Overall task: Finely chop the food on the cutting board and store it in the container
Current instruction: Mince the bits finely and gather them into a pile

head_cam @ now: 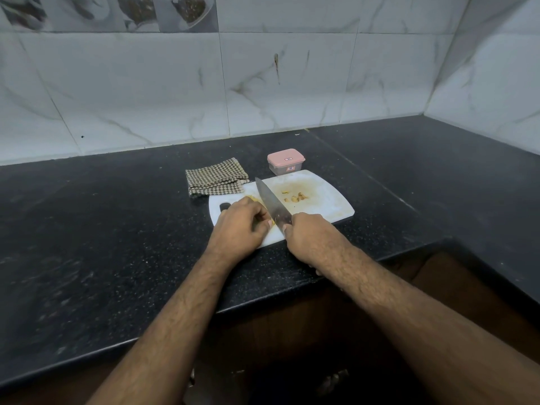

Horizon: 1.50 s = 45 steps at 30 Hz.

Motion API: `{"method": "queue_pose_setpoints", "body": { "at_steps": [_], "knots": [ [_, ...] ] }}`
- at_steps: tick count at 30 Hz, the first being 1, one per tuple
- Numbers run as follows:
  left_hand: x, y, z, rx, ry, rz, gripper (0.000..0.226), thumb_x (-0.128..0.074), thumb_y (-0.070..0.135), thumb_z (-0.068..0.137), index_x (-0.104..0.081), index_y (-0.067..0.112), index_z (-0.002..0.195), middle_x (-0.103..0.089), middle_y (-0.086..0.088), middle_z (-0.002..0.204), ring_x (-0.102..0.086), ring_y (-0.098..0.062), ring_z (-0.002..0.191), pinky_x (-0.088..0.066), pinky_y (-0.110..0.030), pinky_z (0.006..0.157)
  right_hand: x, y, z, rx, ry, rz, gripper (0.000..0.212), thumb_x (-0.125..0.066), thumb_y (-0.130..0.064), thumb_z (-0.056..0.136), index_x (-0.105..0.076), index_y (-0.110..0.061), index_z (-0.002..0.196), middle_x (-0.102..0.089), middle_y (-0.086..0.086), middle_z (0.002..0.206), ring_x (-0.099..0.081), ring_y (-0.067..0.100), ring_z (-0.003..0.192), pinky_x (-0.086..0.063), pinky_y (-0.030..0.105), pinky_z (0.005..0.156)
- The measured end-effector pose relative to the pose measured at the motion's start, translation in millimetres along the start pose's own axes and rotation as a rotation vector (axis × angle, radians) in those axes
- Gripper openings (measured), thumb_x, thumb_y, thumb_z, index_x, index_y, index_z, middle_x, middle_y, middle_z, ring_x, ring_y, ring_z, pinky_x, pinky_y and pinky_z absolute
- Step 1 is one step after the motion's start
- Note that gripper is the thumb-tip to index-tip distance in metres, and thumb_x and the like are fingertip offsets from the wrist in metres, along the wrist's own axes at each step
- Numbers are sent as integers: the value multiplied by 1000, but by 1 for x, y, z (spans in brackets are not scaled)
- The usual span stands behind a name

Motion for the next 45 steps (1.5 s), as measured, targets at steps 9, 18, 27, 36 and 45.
{"method": "queue_pose_setpoints", "body": {
  "at_steps": [9, 18, 27, 36, 45],
  "knots": [
    [-1, -1, -1, -2, 1, -19, 3, -70, 25, 91, -70, 22, 92, -57, 13, 94, -56, -10, 88, -52, -43, 87, 5, -8, 1, -7, -24, -60, 24, -49, -27, 104, -55, -12, 121, -48, 2, 81, -53, 17, 68, -43, 30, 53],
    [2, -2, -2, 26, 3, -36, 2, -71, 23, 91, -71, 23, 93, -59, 15, 94, -54, 0, 86, -50, -31, 84, 2, -14, 1, -21, -2, -76, 24, -50, -23, 103, -55, -11, 123, -44, 3, 88, -50, 21, 87, -43, 33, 70],
    [1, -3, 0, 23, 10, -43, 3, -72, 23, 90, -72, 23, 93, -56, 18, 91, -53, 4, 84, -48, -28, 82, -6, -2, -2, 14, 78, 33, 32, -39, -35, 107, -57, -13, 120, -54, 3, 93, -54, 21, 85, -42, 32, 68],
    [-1, -4, 1, 16, 9, -41, 2, -71, 22, 90, -72, 24, 92, -57, 17, 91, -54, -1, 84, -51, -30, 82, -5, -3, 0, 14, 49, 11, 32, -41, -37, 106, -57, -13, 121, -54, 4, 93, -55, 21, 83, -43, 32, 65],
    [-2, -5, 1, 25, 6, -47, 3, -72, 22, 91, -72, 22, 94, -57, 16, 93, -52, 2, 83, -48, -26, 80, 1, -11, 0, -7, 7, -54, 23, -47, -25, 104, -56, -13, 122, -45, 1, 81, -52, 19, 78, -40, 29, 57]
  ]
}}
Point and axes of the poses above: each hand's wrist, its own z-axis towards the middle knuckle, its own x-axis out of the back of the hand, y = z × x, the point moved 6 cm from there along z, towards the middle knuckle
